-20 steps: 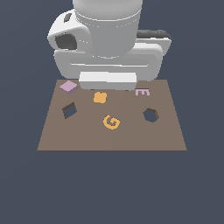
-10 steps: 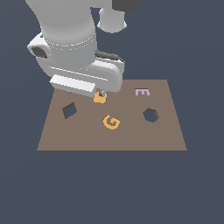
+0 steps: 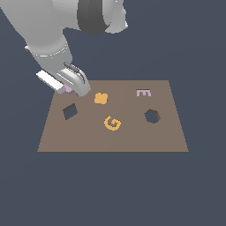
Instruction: Insert a designated object into the corresponding slot on a board.
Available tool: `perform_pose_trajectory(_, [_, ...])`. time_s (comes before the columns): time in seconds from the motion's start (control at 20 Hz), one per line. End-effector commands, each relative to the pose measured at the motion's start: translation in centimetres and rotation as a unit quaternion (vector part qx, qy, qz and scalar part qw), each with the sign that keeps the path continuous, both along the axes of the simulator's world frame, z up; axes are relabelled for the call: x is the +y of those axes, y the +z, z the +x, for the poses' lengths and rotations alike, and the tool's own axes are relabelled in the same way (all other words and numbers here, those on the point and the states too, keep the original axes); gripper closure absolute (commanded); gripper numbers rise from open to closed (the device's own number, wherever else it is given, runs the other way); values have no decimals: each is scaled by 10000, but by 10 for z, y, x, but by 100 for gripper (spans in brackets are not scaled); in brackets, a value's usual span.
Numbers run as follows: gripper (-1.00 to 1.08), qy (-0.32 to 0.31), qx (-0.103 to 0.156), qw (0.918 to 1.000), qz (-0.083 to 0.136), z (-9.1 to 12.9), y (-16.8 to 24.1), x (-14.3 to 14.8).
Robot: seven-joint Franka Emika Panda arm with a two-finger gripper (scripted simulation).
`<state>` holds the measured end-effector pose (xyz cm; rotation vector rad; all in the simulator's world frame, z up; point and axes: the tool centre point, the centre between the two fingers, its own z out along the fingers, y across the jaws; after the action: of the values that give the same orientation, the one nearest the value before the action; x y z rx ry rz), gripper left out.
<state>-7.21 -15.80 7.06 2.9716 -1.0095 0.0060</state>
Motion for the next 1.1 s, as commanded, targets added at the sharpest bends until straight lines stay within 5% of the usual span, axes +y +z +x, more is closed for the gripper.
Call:
perform_pose_trajectory(0.0, [-92, -305, 4, 9995, 5, -13, -10, -10])
perform_pose_trajectory(0.3, [-92, -635, 14, 9980, 15, -28, -21, -21])
perform_pose_trajectory(1.05, [-92, -601, 13, 9982, 22, -27, -39, -19])
